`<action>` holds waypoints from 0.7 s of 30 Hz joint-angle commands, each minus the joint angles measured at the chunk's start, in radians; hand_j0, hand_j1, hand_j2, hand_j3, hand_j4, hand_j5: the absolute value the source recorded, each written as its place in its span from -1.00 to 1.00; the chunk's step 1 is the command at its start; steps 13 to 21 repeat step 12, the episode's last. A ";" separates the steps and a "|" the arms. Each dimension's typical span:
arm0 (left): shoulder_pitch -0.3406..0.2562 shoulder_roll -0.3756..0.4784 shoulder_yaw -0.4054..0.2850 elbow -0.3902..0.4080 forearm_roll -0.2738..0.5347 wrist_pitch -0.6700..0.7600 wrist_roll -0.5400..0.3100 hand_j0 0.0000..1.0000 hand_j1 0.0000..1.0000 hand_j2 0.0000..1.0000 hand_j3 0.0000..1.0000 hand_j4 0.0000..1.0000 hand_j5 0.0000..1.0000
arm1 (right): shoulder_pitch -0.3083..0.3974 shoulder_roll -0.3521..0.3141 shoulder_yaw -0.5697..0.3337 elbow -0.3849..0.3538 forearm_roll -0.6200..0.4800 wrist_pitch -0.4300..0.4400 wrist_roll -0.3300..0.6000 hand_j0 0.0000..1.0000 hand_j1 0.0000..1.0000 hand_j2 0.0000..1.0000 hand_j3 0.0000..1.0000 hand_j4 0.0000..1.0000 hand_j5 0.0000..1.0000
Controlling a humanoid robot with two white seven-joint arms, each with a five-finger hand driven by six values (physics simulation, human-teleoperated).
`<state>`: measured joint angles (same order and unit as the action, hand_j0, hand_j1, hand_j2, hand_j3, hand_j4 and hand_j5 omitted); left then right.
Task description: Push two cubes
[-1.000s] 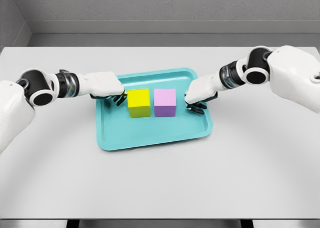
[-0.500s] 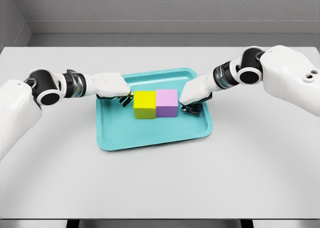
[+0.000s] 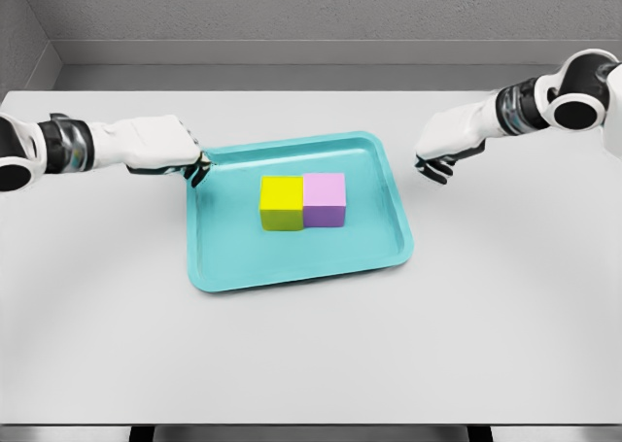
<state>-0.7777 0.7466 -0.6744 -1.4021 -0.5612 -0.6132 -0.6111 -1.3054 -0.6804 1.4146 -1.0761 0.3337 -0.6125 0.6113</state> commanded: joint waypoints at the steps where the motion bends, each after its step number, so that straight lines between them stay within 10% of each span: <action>1: 0.003 0.119 0.032 -0.060 0.066 0.002 0.000 0.34 0.34 0.34 0.34 0.34 0.34 | 0.000 -0.100 -0.057 0.044 0.002 0.002 0.000 0.18 0.18 0.18 0.18 0.18 0.18; 2: 0.041 0.112 0.076 -0.064 0.067 0.002 0.000 0.98 0.98 0.98 0.98 0.98 0.98 | 0.005 -0.102 -0.062 0.074 -0.001 0.002 0.000 1.00 1.00 1.00 1.00 1.00 1.00; 12: 0.206 0.108 0.153 -0.060 0.064 0.002 0.000 1.00 1.00 1.00 1.00 1.00 1.00 | 0.032 -0.120 -0.092 0.100 -0.005 0.002 0.000 1.00 1.00 1.00 1.00 1.00 1.00; 21: 0.206 0.108 0.153 -0.060 0.064 0.002 0.000 1.00 1.00 1.00 1.00 1.00 1.00 | 0.032 -0.120 -0.092 0.100 -0.005 0.002 0.000 1.00 1.00 1.00 1.00 1.00 1.00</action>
